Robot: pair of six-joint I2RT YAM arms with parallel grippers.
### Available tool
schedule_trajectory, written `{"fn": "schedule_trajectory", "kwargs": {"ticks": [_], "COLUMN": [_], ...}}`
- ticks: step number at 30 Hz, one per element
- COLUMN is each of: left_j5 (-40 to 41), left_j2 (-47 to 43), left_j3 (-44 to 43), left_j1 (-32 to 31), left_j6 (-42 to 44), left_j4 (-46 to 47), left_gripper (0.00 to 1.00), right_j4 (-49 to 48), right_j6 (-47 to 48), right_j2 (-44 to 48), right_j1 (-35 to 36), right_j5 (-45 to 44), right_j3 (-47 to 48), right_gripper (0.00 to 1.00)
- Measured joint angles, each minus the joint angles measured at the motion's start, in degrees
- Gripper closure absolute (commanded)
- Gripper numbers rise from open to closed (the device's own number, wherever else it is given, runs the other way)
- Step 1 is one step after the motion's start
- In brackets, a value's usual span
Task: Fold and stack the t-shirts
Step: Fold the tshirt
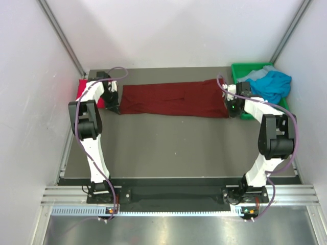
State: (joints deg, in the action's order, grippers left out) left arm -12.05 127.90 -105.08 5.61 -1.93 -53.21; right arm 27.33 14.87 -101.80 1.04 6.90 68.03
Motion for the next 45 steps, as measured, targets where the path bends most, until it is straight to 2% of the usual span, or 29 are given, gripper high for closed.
{"fn": "schedule_trajectory", "kwargs": {"ticks": [12, 19, 27, 30, 31, 32, 33, 34, 36, 41, 44, 45], "left_j5": [-0.37, -5.14, -6.78, -6.29, -5.75, -5.11, -4.63, -4.11, -3.41, -4.04, -5.07, -5.27], "left_j2": [-0.76, -7.65, -10.88, -10.25, -10.08, -9.84, -9.64, -9.22, -8.17, -5.01, -4.04, -3.76], "left_j3": [0.66, 6.05, 12.00, 12.81, 12.98, 13.07, 12.98, 12.41, 9.66, -3.26, -8.61, -9.42], "left_j1": [1.01, 1.75, 1.75, 1.75, 1.73, 1.75, 1.75, 1.75, 1.79, 1.79, 1.79, 1.79], "left_j6": [2.19, 4.85, 6.49, 7.87, 7.96, 8.44, 8.31, 8.46, 9.05, 10.62, 10.78, 10.80], "left_j4": [-2.01, -8.92, -15.52, -18.71, -19.37, -19.89, -20.41, -21.22, -22.80, -23.06, -22.80, -22.77], "left_gripper": [1.00, 1.00, 0.89, 0.54, 0.16, 0.01, 0.01, 0.01, 0.01, 0.02, 0.10, 0.20], "right_j4": [0.70, 1.03, 1.33, 1.51, 1.51, 1.51, 1.51, 1.64, 1.90, 2.97, 3.08, 2.89], "right_j6": [1.14, 1.57, 1.90, 2.38, 2.51, 2.54, 2.51, 2.29, 2.14, 0.85, 0.02, -0.11], "right_j2": [5.46, 7.58, 7.58, 7.58, 7.56, 7.56, 7.56, 7.56, 7.58, 7.67, 7.65, 7.58], "right_j1": [0.00, 0.00, 0.00, -0.46, -0.76, -1.07, -1.33, -1.55, -1.79, -1.92, -1.92, -1.92], "right_j5": [-0.11, -0.11, -0.15, -0.22, -0.42, -0.63, -0.96, -1.46, -2.58, -3.26, -3.19, -3.13], "right_j3": [-4.72, -6.16, -6.62, -6.60, -6.62, -6.60, -6.60, -6.56, -6.40, -4.09, -0.96, 0.04], "right_gripper": [1.00, 1.00, 1.00, 0.99, 0.98, 0.96, 0.85, 0.79, 0.71, 0.65, 0.65, 0.64]}}
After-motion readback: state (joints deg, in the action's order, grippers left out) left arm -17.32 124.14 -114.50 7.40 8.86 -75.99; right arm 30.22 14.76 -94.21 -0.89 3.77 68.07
